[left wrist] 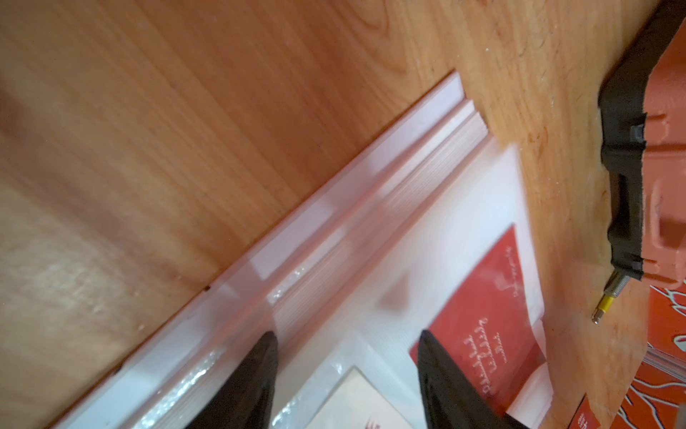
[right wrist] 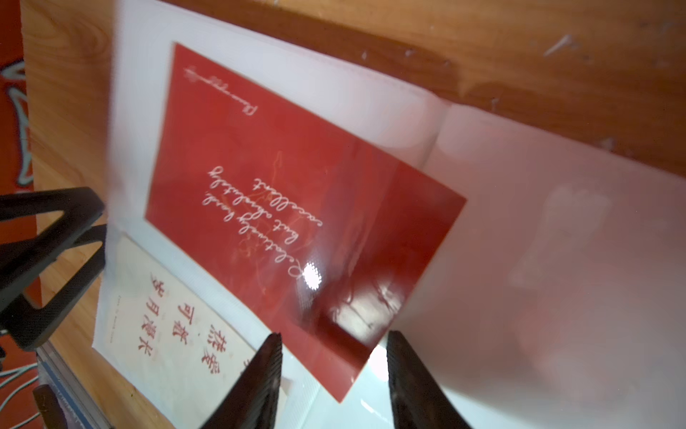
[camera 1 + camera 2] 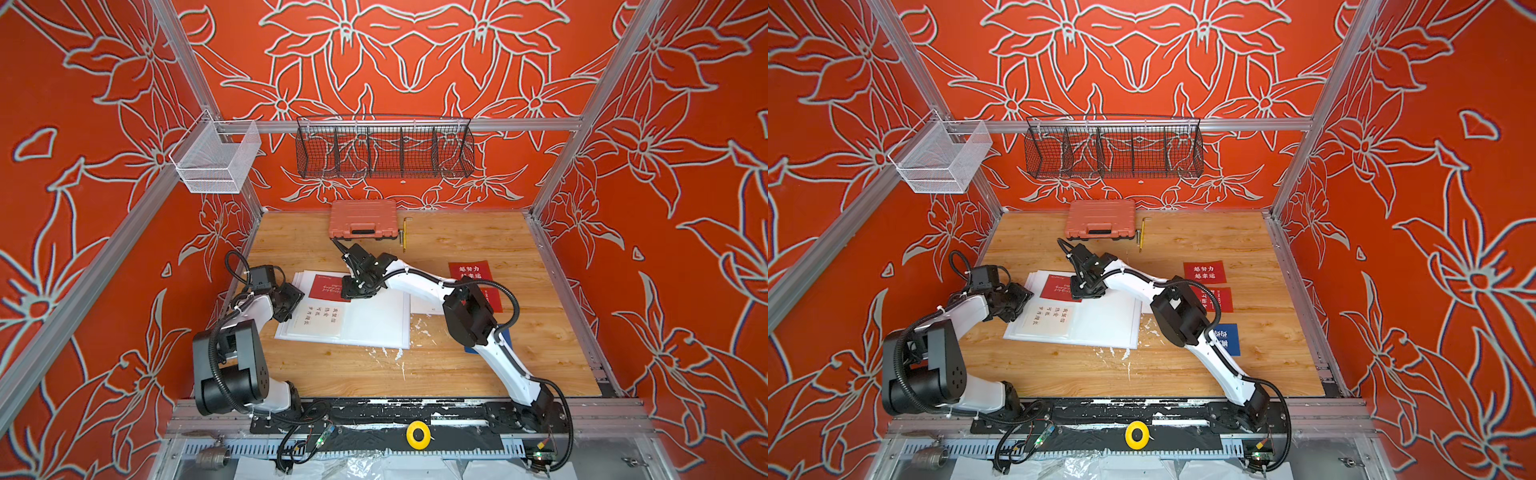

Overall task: Place the photos into the photo albums
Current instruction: Insert the photo into the photo album.

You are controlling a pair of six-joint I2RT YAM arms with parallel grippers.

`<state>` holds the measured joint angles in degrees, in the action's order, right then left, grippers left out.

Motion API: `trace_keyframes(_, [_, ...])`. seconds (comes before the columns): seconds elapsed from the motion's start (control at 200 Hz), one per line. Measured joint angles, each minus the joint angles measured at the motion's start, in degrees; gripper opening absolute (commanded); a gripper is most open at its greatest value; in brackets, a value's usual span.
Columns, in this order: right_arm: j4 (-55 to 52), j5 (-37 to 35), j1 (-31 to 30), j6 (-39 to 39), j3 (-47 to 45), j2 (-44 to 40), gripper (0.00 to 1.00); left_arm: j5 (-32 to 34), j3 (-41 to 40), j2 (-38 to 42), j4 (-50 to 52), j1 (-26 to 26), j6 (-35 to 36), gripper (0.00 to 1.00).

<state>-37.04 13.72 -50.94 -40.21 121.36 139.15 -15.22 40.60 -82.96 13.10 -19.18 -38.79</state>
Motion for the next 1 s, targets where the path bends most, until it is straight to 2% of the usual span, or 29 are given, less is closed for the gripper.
trace_keyframes(0.285, [-0.31,-0.22,0.63,0.76,0.0,-0.72,0.49,-0.02,-0.15,0.11,-0.11,0.0,0.0,0.59])
trace_keyframes(0.691, [-2.95,-0.17,1.01,0.87,10.32,5.25,0.48,-0.04,-0.28,0.48,0.04,0.0,-0.02,0.59])
trace_keyframes(0.861, [-3.41,-0.2,1.01,1.11,9.81,5.16,0.49,-0.04,-0.28,0.52,0.15,0.0,0.0,0.59])
trace_keyframes(1.001, [-2.67,-0.63,1.01,1.57,4.09,2.12,0.49,-0.07,-0.28,0.52,0.15,0.0,0.0,0.59])
